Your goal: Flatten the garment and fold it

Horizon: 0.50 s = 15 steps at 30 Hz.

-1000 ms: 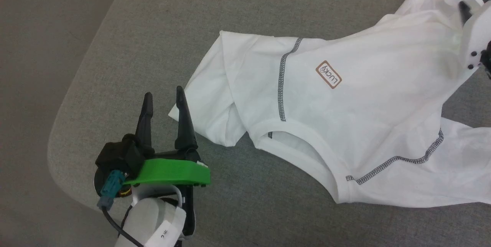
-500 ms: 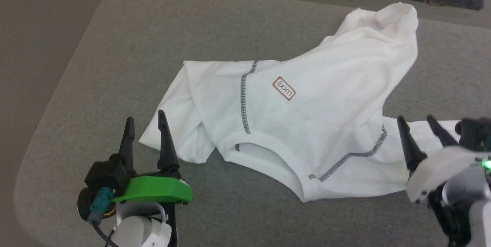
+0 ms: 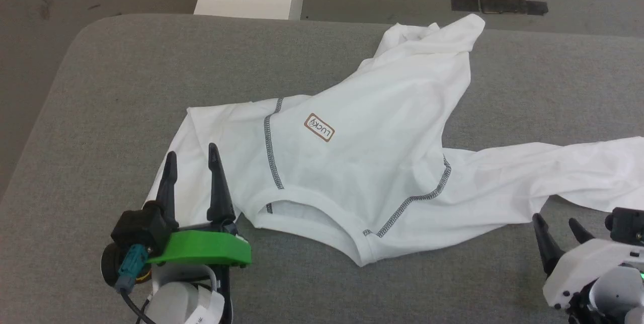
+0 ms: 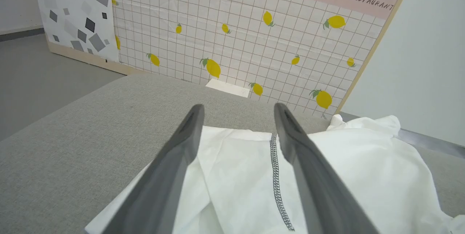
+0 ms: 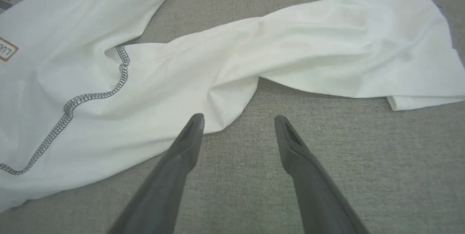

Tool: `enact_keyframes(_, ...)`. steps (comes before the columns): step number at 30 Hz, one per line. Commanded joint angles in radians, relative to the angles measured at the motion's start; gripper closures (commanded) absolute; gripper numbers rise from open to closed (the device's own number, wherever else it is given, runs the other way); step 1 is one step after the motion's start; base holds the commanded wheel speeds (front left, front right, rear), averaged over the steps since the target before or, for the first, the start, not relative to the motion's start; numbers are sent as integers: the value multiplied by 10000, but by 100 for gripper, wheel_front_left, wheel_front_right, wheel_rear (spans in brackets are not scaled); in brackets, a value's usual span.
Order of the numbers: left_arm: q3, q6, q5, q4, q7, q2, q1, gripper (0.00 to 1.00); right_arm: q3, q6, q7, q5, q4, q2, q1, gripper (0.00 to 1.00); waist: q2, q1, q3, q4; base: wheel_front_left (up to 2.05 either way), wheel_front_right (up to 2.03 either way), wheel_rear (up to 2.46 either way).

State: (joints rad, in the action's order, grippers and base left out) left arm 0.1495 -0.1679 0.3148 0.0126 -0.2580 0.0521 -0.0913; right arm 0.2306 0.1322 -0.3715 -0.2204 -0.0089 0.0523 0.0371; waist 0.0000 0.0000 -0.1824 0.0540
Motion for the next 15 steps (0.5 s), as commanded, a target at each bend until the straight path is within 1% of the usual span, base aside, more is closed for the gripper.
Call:
enact_keyframes(1,11,-13,-126,34,-38,-18,-143,0,92,-15,-133,-34,217,-18,-414,0,0,0,-168,72,0,0,0)
enact_keyframes(4,53,-36,-77,57,-38,-18,-204,0,204,-15,-399,-70,776,-18,-982,0,0,0,-355,206,0,0,0)
enact_keyframes(8,98,-104,-13,114,-38,-18,-284,0,107,-15,-895,128,1400,-19,-1520,0,0,0,-567,384,0,0,0)
enact_keyframes(12,140,-168,29,143,-38,-18,-311,0,-132,-15,-2039,466,1937,-19,-1654,0,0,0,-658,494,0,0,0)
enact_keyframes(13,157,-187,43,151,-38,-18,-313,0,-198,-15,-2296,501,1959,-19,-1669,65,0,0,-672,517,0,0,0)
enact_keyframes(14,167,-198,54,155,-38,-18,-315,0,-239,-15,-2427,578,1913,-19,-1674,65,0,0,-676,531,0,0,0)
enact_keyframes(15,171,-211,65,153,-38,-18,-315,0,-189,-15,-2484,694,1799,-19,-1684,100,0,0,-674,543,0,0,0)
